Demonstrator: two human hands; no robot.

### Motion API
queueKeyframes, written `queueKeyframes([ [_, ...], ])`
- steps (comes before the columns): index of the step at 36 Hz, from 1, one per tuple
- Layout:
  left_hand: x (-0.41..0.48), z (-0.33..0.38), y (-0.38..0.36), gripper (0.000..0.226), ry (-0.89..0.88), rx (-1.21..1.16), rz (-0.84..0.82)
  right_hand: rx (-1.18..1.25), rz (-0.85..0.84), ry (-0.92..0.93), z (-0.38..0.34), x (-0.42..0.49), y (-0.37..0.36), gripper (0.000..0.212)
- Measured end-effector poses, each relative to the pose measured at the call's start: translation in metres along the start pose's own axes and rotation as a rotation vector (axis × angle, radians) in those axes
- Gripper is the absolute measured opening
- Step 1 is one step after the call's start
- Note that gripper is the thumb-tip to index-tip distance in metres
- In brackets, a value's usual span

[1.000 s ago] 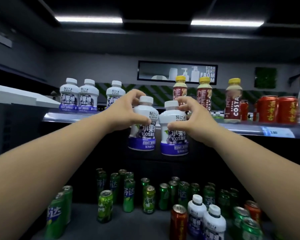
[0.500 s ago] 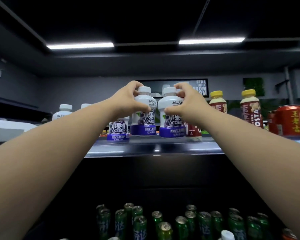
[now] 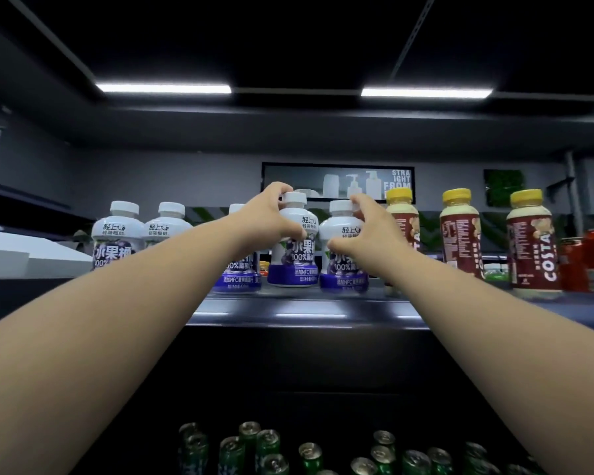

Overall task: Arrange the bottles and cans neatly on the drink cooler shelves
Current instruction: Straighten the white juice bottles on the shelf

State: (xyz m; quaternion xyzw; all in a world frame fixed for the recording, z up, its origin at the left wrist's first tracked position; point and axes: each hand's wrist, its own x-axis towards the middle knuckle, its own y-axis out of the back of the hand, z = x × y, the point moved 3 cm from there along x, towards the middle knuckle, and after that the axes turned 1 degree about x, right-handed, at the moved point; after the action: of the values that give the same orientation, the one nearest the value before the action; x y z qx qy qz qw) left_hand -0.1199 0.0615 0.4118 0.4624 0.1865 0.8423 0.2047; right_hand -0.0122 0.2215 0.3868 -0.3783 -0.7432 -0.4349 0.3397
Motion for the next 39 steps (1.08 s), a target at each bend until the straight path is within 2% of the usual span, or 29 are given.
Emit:
queueKeyframes([
  [4, 0.003, -0.005, -0.004, 0.070, 0.027, -0.048, -0.039, 0.031, -0.032, -0.031, 0.010, 0.002, -0.006, 0.087],
  [7, 0.003, -0.006, -0.007, 0.069, 0.030, -0.049, -0.024, 0.037, -0.060, -0.040, 0.011, 0.003, -0.009, 0.080],
  [11, 0.002, -0.004, -0.013, 0.084, 0.026, -0.005, 0.039, 0.066, -0.034, -0.033, 0.015, -0.001, -0.012, 0.084],
  [17, 0.006, 0.002, -0.016, 0.078, 0.050, 0.050, 0.108, 0.023, 0.032, 0.019, 0.022, -0.012, -0.017, 0.088],
  [25, 0.007, 0.004, -0.009, 0.071, 0.014, 0.213, 0.082, 0.001, 0.051, 0.092, 0.029, -0.021, -0.024, 0.070],
  [32, 0.008, 0.002, -0.014, 0.077, -0.041, 0.374, 0.105, -0.078, 0.069, 0.080, 0.030, -0.023, -0.026, 0.084],
  [39, 0.008, -0.003, -0.019, 0.071, -0.053, 0.317, 0.088, -0.071, 0.064, 0.079, 0.031, -0.026, -0.027, 0.083],
])
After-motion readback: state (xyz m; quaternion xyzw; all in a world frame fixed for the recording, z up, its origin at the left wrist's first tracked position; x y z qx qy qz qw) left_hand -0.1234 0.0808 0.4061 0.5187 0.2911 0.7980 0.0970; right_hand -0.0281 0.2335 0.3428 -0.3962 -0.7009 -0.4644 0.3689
